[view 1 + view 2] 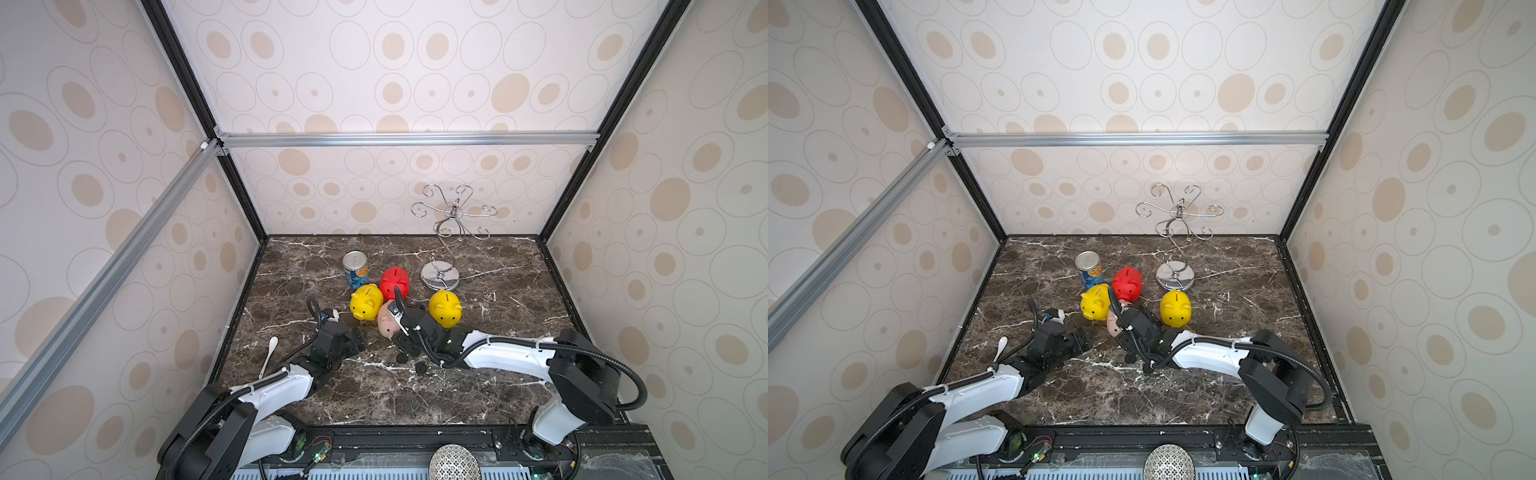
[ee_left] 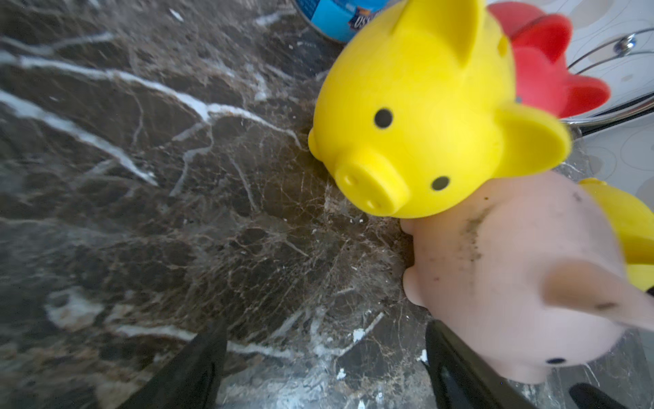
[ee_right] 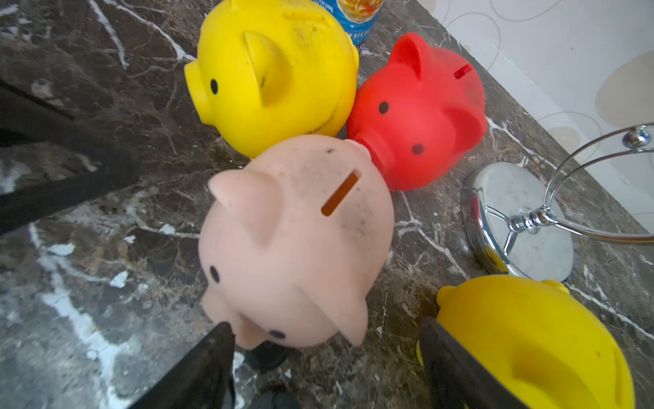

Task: Open piggy banks
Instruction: Move the piggy bank to the center of the board.

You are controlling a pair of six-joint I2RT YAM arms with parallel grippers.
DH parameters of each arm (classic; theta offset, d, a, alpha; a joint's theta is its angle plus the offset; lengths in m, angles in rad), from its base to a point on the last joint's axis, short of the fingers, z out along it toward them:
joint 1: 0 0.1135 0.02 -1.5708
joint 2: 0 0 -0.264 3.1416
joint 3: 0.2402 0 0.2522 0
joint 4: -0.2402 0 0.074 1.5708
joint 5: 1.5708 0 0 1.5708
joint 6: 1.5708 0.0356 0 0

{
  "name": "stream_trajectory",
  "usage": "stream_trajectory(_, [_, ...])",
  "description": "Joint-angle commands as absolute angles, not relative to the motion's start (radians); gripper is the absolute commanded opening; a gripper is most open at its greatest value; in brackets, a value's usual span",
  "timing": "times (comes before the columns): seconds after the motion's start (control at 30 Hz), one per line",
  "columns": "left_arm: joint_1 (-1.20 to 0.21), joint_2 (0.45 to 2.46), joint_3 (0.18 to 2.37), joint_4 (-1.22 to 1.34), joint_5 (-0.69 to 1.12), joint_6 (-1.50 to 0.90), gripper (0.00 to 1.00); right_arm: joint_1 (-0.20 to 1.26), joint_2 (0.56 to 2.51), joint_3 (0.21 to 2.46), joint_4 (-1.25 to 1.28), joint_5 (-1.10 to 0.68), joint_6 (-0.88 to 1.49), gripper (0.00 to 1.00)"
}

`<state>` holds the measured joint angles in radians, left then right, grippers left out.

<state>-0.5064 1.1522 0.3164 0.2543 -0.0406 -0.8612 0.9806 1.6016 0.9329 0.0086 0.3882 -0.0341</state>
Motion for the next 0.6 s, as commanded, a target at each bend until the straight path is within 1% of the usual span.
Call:
stream_trajectory(0.0, [-0.512, 1.026, 0.387, 0.125, -0.123, -0.796, 0.9, 0.985, 1.496, 0.939, -0.067, 0.337, -0.021, 0.86])
stream_trajectory(0.13, [-0.512, 0.862, 0.461, 0.001, -0.196, -0.7, 0.98, 0.986, 1.378, 0.938, -0.124, 0.329, 0.005, 0.92])
stream_trajectory(0.2, [-0.512, 0.8, 0.508, -0.047, -0.242, -0.649, 1.0, 0.985, 1.316, 0.943, -0.154, 0.335, 0.005, 0.99])
stream_trajectory(0.3, [-0.512, 0.75, 0.57, -0.096, -0.329, -0.602, 1.0, 0.979, 1.237, 0.953, -0.195, 0.377, 0.008, 0.99])
stream_trajectory(0.4, [-0.512, 0.745, 0.624, -0.147, -0.482, -0.592, 1.0, 0.951, 1.17, 0.955, -0.215, 0.502, 0.023, 0.99])
stream_trajectory(0.5, [-0.512, 0.737, 0.614, -0.162, -0.683, -0.646, 1.0, 0.933, 1.106, 0.933, -0.191, 0.567, -0.054, 0.99])
stream_trajectory(0.53, [-0.512, 0.728, 0.598, -0.142, -0.721, -0.653, 1.0, 0.933, 1.093, 0.918, -0.164, 0.605, -0.079, 0.99])
stream_trajectory(0.57, [-0.511, 0.714, 0.565, -0.094, -0.747, -0.642, 1.0, 0.933, 1.089, 0.896, -0.12, 0.7, -0.119, 0.98])
